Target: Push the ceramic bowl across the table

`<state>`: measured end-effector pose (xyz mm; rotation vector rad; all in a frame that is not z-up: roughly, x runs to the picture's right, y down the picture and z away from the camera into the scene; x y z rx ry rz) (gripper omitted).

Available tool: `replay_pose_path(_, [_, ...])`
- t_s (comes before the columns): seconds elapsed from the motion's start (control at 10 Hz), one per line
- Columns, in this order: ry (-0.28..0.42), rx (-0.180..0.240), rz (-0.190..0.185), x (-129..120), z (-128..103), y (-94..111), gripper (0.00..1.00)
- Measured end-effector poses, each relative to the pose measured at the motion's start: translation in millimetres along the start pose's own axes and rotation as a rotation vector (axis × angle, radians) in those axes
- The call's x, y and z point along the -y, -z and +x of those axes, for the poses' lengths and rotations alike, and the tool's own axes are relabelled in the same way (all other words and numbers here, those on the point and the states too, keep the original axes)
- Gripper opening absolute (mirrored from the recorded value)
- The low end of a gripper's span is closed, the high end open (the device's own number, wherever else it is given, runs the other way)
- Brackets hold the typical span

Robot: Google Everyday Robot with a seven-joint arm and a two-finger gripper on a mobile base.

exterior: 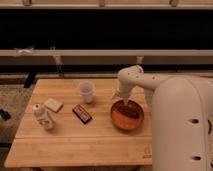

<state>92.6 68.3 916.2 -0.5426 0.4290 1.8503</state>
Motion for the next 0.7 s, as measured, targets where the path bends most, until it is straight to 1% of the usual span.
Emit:
replay_pose_path(0.2, [0.023,0.016,0.003,-5,-14,0,0.65])
replay_pose_path(0.3, [0.045,0.027,0.003,-11,-21,3,0.65])
replay_pose_path(0.4, [0.065,0.028,0.008,-14,-24,9,0.65])
replay_pose_path(0.6, [0.103,0.013,0.014,-21,-26,29,0.65])
replay_pose_path(0.7, [0.111,0.007,0.017,-21,-25,33,0.65])
